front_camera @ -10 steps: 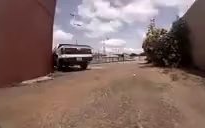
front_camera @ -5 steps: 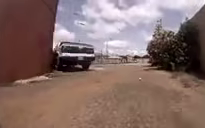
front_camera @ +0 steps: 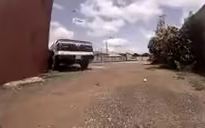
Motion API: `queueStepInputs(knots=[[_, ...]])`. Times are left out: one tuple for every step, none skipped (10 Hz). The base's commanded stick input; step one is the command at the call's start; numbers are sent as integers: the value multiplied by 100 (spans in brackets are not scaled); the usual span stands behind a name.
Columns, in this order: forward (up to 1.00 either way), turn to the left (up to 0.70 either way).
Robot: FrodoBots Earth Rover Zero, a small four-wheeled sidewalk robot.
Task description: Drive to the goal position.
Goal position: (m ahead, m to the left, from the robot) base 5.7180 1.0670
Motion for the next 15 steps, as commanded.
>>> queueStepInputs(knots=[[85, -34], [85, -34], [85, -34], [85, -34], [85, -34], [85, -34], [85, -21], [85, 0], [85, 0], [85, 0], [85, 0], [85, 0], [85, 0], [85, 0], [85, 0]])
